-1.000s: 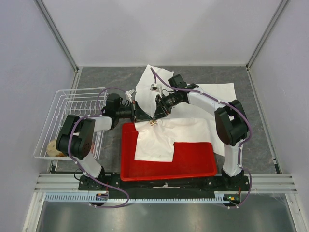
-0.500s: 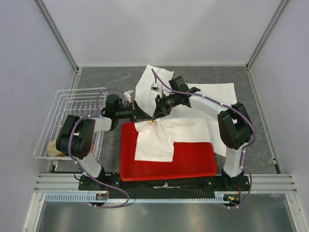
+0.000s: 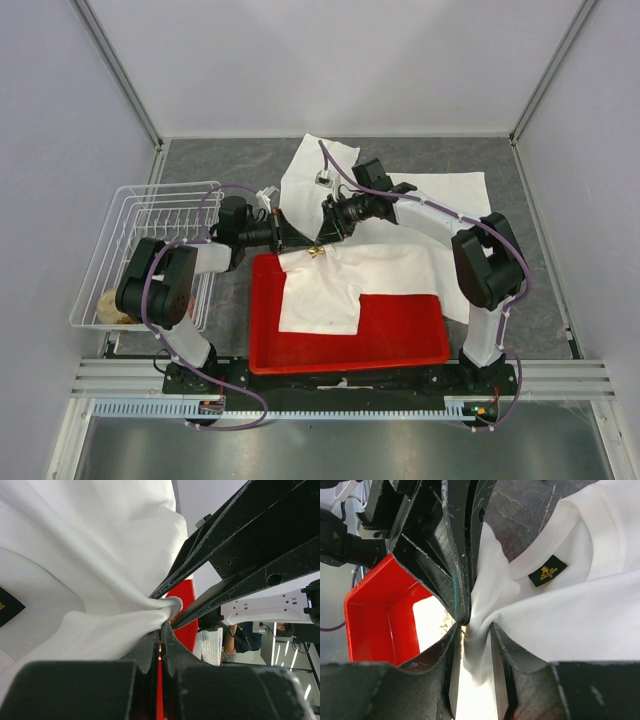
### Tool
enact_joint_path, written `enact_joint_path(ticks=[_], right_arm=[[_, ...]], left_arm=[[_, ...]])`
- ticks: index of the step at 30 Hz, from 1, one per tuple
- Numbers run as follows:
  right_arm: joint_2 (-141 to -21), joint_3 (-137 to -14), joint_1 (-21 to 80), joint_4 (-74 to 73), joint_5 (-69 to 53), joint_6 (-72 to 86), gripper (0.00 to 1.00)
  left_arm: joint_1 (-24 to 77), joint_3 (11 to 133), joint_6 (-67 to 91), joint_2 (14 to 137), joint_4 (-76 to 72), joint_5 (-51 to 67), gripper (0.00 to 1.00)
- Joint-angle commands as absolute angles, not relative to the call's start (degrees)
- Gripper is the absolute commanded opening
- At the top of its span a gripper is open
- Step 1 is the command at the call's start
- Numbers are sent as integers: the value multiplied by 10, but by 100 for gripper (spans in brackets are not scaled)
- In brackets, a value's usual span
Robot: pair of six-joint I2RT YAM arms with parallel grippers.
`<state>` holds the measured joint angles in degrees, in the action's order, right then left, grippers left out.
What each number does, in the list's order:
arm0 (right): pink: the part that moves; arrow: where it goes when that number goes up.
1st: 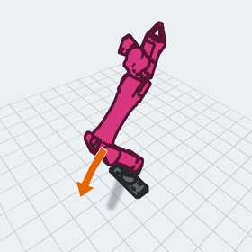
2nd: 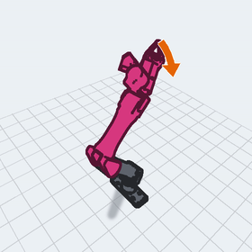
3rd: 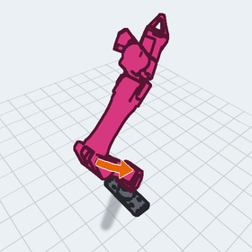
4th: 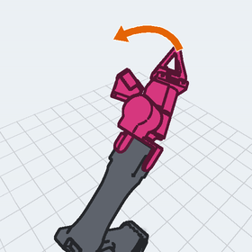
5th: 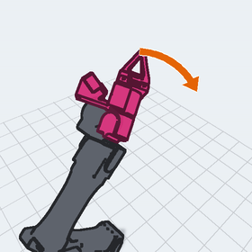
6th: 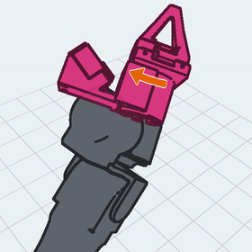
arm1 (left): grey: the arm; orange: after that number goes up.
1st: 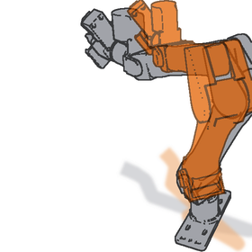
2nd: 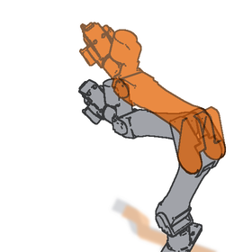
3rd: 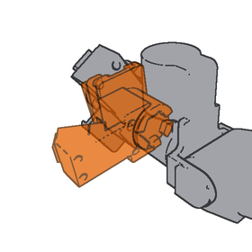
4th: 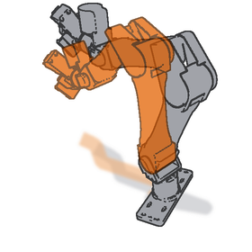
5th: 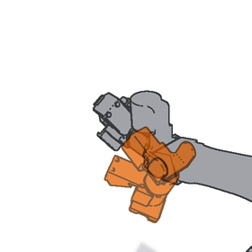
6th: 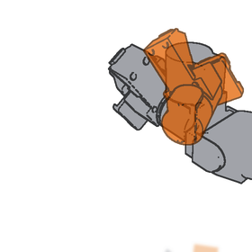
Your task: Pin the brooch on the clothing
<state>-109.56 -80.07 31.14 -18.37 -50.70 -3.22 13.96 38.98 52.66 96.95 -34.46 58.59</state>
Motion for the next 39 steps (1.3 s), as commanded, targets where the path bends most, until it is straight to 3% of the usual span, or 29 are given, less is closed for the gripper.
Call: enact_joint_path(ticks=[1, 8, 17, 23, 28, 39], right_arm=[[-1078, -801, 301, -140, -515, -18, 37], [-1068, -802, 291, -139, -548, -16, 55], [-995, -761, 277, -142, -512, -138, 66], [-908, -673, 299, -71, -467, -245, 64], [-856, -604, 373, -38, -389, -339, 63], [-841, -527, 458, 47, -288, -427, 59]], left_arm=[[143, 392, 547, 967, -383, 605, 2], [143, 392, 543, 968, -375, 602, 2], [139, 400, 548, 961, -336, 595, 2], [139, 401, 554, 957, -311, 592, 2], [138, 403, 555, 955, -297, 591, 2], [138, 401, 558, 951, -287, 591, 2]])
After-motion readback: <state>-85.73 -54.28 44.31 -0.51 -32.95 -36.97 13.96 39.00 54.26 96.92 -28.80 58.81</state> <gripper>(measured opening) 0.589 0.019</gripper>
